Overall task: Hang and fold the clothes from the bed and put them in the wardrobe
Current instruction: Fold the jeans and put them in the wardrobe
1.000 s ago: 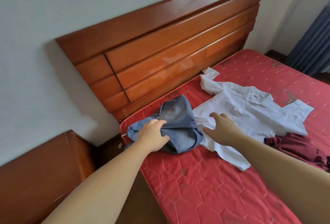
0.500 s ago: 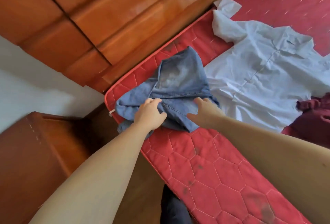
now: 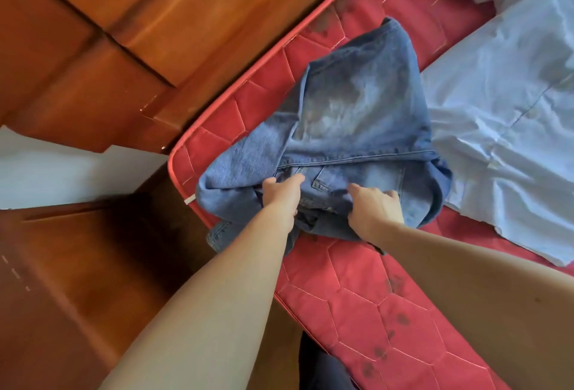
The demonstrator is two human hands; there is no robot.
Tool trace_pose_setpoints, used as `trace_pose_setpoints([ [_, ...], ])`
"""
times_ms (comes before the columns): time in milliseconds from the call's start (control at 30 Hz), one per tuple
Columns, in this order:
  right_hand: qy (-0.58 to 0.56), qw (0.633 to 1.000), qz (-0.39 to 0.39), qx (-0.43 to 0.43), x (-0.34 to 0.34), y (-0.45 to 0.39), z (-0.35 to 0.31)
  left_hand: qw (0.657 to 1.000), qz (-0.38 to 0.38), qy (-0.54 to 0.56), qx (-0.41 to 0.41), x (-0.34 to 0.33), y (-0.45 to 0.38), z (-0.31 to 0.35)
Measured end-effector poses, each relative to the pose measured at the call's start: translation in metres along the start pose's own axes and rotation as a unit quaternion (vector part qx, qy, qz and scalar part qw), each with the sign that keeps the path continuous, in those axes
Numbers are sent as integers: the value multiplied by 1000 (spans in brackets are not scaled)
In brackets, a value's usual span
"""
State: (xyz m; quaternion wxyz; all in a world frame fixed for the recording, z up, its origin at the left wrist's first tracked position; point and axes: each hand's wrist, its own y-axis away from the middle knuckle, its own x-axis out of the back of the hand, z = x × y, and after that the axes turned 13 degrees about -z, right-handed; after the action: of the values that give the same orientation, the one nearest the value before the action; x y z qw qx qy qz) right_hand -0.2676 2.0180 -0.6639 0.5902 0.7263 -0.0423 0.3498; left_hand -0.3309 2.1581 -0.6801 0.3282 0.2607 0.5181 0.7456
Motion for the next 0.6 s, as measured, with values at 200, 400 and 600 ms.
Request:
trace_pose_setpoints([
  [200,-269,959,58,70,16,38,-2,991,-76,108,36,-5,28,0],
  [400,-342,920,117,151,38,136,10,987,-125,100,-6,-46,121,34],
  [600,-573,802,161,56,70,227,85,964,-210,91,-133,-100,252,64],
])
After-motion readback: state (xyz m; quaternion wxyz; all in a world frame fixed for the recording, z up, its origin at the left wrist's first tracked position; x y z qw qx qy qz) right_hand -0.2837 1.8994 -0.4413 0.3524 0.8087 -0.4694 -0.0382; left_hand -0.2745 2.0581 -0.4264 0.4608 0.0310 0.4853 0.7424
